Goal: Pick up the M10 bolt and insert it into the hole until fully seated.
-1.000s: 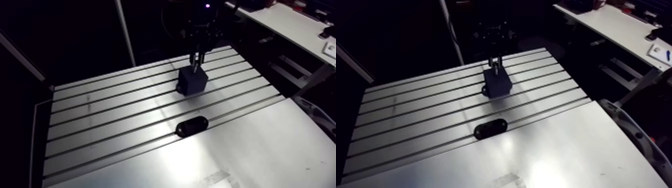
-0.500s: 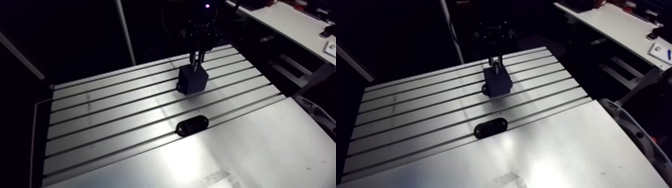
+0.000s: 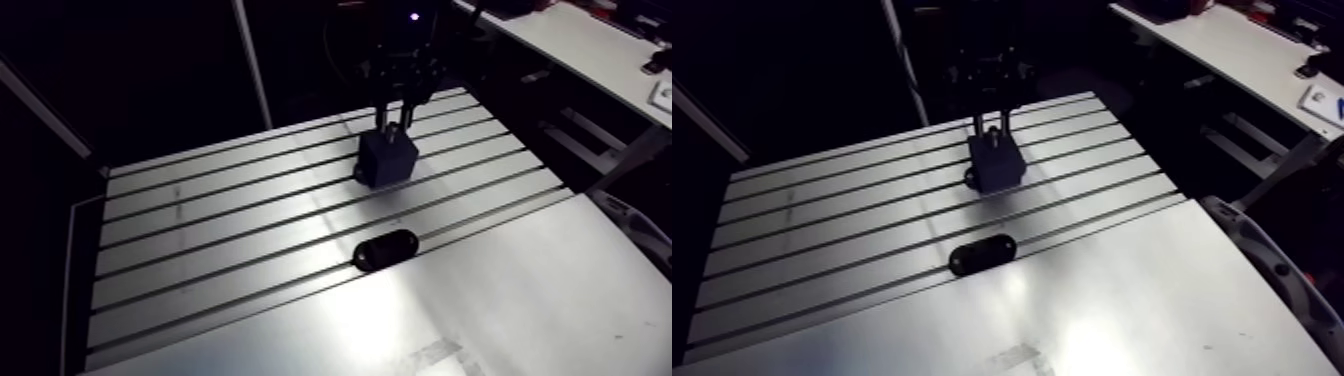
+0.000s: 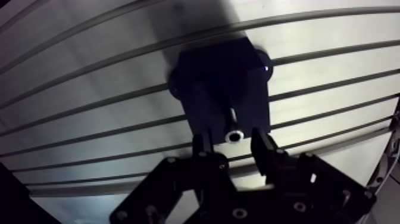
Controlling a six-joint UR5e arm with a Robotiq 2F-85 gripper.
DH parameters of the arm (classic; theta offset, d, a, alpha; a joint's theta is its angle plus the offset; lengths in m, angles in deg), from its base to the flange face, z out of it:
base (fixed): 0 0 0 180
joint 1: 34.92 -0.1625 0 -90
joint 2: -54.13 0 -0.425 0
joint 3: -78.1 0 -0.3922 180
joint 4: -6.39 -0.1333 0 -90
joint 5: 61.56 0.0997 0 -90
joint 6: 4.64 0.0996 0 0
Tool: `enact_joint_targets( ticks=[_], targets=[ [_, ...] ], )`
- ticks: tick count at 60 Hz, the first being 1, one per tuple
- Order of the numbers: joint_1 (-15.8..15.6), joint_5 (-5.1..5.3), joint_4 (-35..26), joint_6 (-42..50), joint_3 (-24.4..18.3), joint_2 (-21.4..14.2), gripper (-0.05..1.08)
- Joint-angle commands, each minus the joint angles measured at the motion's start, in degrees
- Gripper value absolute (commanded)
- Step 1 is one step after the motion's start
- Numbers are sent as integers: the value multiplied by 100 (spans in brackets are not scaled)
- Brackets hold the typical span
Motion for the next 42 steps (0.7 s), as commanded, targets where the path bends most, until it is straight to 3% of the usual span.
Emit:
enact_joint_targets(
  ticks=[1, 11, 19, 33, 42],
  targets=[
    [-68, -63, 344, -35, 102, -64, 0],
    [-68, -28, 337, -63, 86, -81, 0],
    [-68, -28, 329, -81, 119, -358, 0],
    [-144, -29, 219, -283, 465, -1337, 0],
    [-269, -2, -57, -353, 435, -1808, 0]
  ],
)
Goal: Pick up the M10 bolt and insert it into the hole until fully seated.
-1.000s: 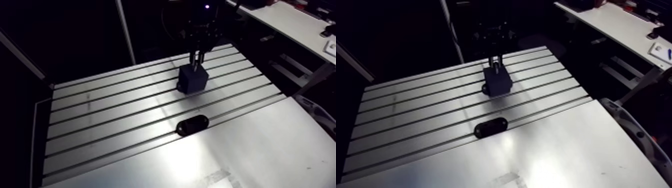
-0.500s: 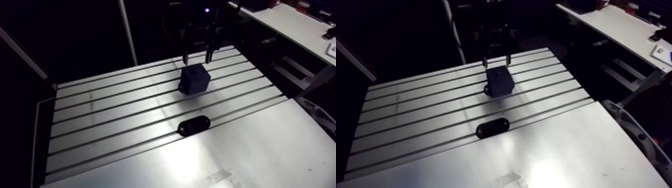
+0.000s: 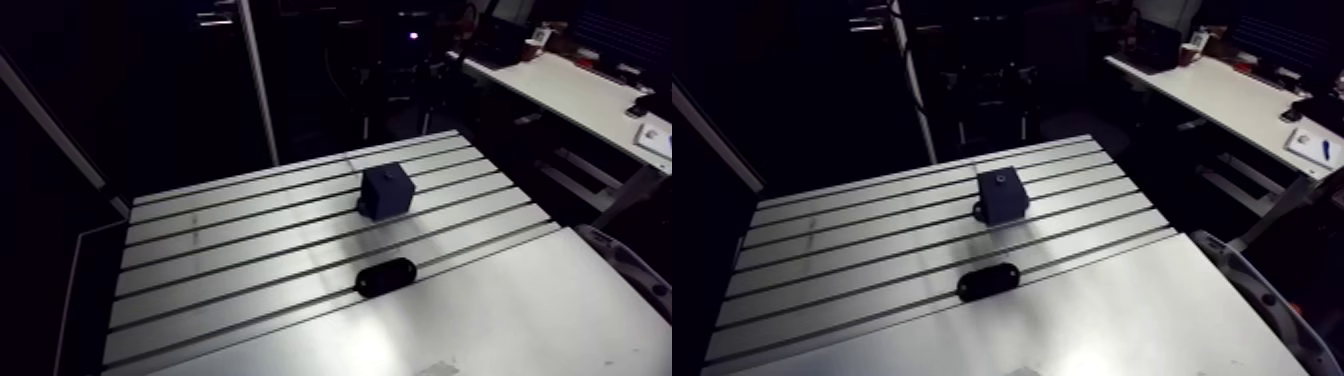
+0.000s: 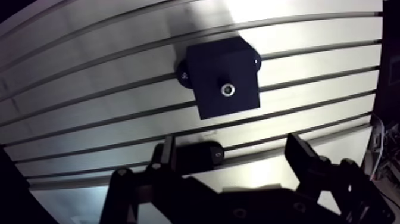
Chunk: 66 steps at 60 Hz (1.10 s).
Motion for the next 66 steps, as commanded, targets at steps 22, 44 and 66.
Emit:
enact_joint_targets(
  ticks=[22, 44, 66],
  targets=[
    [-1004, 84, -1228, -96, -526, -1469, 0],
    [-1015, 256, -1431, -94, -837, -1686, 1],
    [-1015, 262, -1715, -119, -749, -1970, 1]
  ],
)
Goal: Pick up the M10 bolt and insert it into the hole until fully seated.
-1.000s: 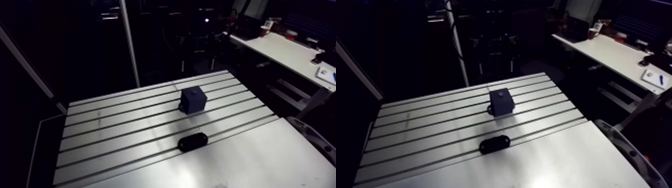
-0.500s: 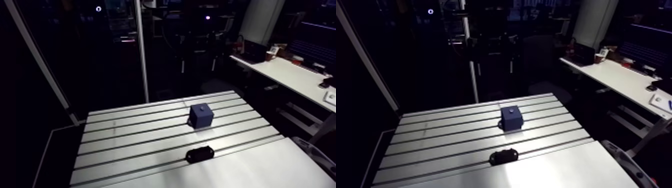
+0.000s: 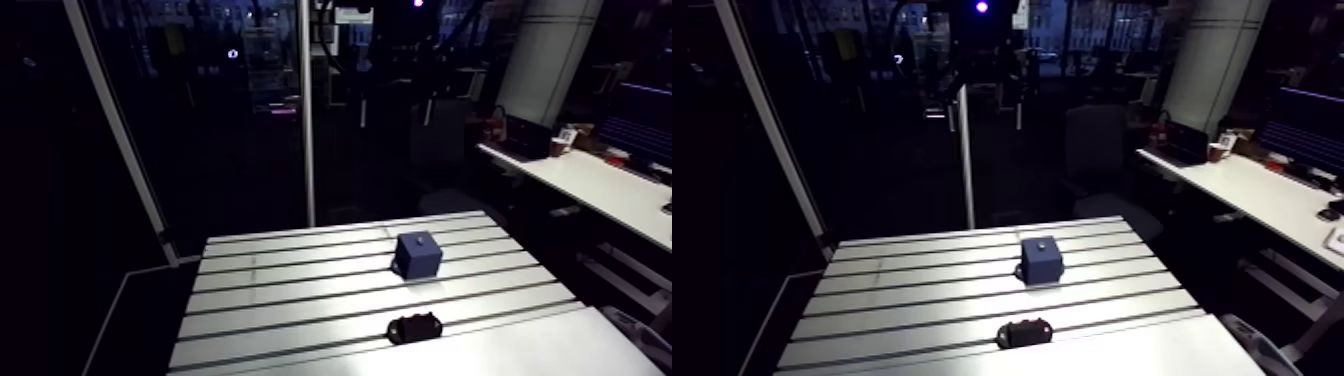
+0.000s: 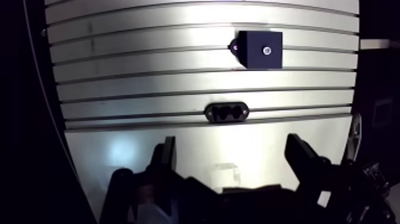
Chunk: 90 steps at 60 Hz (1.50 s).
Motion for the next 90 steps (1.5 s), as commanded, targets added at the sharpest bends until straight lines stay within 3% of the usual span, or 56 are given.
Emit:
enact_joint_targets(
  ticks=[1, 9, 32, 90],
  targets=[
    [-119, 86, -493, -17, -119, -402, 1],
    [-144, 115, -565, -44, 38, -517, 1],
    [-163, 45, -476, -69, 401, -778, 1],
    [-163, 53, -290, -79, 361, -767, 1]
  ],
)
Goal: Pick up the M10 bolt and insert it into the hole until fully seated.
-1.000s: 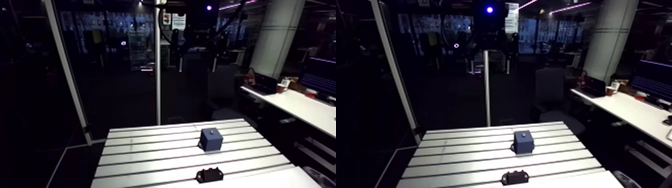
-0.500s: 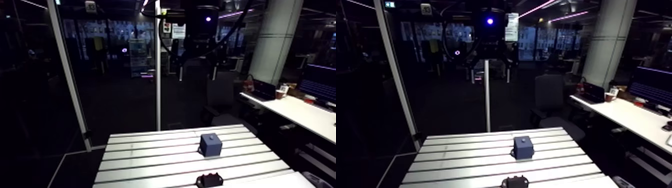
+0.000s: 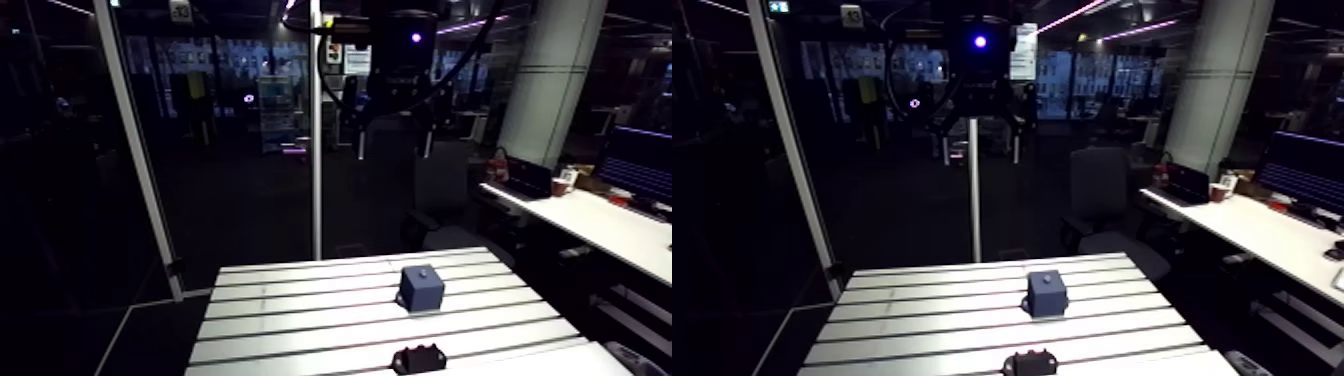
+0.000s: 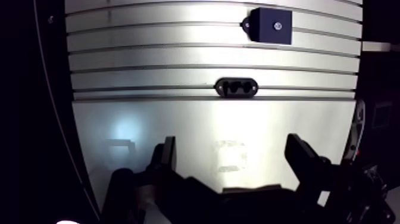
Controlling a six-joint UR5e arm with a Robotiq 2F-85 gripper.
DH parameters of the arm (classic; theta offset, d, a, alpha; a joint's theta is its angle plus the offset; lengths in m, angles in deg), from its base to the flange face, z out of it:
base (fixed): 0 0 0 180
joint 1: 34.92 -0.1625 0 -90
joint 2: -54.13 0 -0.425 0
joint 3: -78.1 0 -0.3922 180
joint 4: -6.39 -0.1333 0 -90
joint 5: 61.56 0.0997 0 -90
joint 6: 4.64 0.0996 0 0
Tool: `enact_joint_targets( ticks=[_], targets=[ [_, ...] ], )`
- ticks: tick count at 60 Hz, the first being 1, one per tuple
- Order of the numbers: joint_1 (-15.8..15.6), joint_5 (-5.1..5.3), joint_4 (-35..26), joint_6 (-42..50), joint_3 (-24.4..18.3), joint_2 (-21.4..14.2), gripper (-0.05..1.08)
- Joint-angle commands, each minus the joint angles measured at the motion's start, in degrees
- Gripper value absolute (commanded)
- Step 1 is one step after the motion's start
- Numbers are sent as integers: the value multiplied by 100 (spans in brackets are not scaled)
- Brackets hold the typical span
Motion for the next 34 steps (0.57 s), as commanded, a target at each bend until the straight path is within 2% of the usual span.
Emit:
enact_joint_targets(
  ticks=[1, 13, 34],
  targets=[
    [0, 1, 67, 0, -20, 15, 1],
    [-9, 52, 74, -50, 3, 25, 1],
    [-9, 36, 75, -70, 48, 57, 1]
  ],
)
